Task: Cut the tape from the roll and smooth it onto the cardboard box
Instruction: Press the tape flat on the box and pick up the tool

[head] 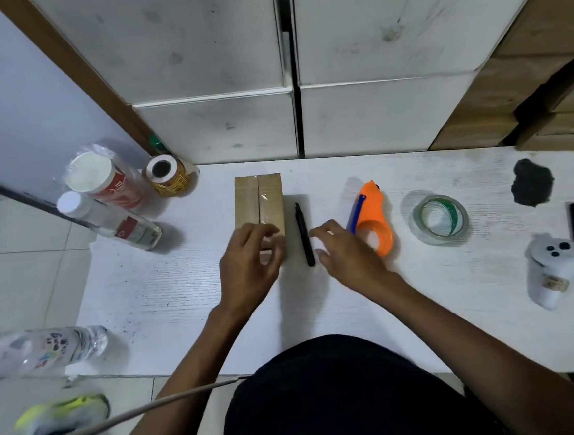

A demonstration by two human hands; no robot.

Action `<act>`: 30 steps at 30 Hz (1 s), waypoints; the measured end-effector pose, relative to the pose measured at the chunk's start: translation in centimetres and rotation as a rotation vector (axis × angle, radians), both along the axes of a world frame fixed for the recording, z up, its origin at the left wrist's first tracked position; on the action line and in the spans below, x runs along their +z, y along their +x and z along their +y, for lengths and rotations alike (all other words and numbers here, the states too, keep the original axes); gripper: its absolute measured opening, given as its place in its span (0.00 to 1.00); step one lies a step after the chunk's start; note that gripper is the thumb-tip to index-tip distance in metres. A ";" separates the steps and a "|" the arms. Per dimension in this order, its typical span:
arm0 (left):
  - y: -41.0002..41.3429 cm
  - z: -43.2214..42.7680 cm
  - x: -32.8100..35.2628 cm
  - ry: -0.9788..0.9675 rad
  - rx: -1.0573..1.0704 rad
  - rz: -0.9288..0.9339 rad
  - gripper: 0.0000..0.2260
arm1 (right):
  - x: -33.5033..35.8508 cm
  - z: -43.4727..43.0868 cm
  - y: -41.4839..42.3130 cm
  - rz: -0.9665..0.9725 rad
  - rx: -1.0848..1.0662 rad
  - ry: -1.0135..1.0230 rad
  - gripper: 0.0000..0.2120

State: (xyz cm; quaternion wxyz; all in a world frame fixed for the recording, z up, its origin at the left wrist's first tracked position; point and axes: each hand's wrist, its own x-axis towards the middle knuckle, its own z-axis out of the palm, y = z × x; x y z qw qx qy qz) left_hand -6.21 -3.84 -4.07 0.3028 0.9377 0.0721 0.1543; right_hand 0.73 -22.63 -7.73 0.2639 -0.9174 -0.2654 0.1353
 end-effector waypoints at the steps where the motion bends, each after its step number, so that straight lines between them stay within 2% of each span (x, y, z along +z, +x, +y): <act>1: 0.4 0.9 -0.3 0.080 -0.007 0.028 0.12 | -0.7 1.1 0.0 -0.012 0.084 -0.097 0.19; 3: 1.3 2.6 -1.1 0.170 -0.058 0.124 0.23 | -2.2 2.6 0.1 -0.032 0.173 -0.242 0.23; 5: 1.7 3.6 -1.6 0.162 -0.113 0.218 0.28 | -3.5 3.4 0.4 -0.019 0.221 -0.325 0.22; 11: 1.5 4.1 -1.9 0.091 -0.138 0.249 0.27 | -5.7 3.3 0.7 -0.030 0.243 -0.411 0.24; 15: 1.6 3.9 -1.6 0.097 -0.154 0.278 0.27 | -5.7 2.9 1.0 -0.116 0.229 -0.438 0.19; 18: 1.7 3.9 -1.5 0.087 -0.153 0.284 0.27 | -5.2 2.2 1.3 -0.289 0.338 -0.627 0.07; 20: 1.6 4.0 -1.6 0.083 -0.158 0.263 0.27 | -5.6 1.7 1.3 -0.401 0.466 -0.770 0.12; 21: 1.6 4.0 -1.7 0.083 -0.160 0.256 0.26 | -5.9 1.6 1.3 -0.380 0.548 -0.873 0.13; 22: 1.6 4.1 -1.7 0.083 -0.156 0.252 0.26 | -6.0 1.8 1.2 -0.280 0.507 -0.909 0.11; 23: 1.6 4.1 -1.7 0.081 -0.149 0.248 0.26 | -5.4 2.3 1.4 -0.175 0.374 -0.859 0.06; 24: 1.5 4.2 -1.7 0.083 -0.143 0.245 0.26 | -5.2 2.4 1.5 -0.092 0.290 -0.685 0.09; 25: 1.5 4.2 -1.7 0.089 -0.139 0.243 0.27 | -5.4 2.5 1.3 -0.051 0.268 -0.636 0.12; 26: 1.5 4.2 -1.6 0.096 -0.137 0.244 0.28 | -6.0 2.8 1.4 -0.158 0.235 -0.622 0.11; 28: 1.4 4.1 -1.6 0.100 -0.127 0.258 0.30 | -6.8 2.5 1.4 -0.146 0.331 -0.579 0.02; 30: 1.4 4.2 -1.7 0.084 -0.116 0.293 0.31 | -6.5 2.6 1.7 -0.128 0.279 -0.463 0.11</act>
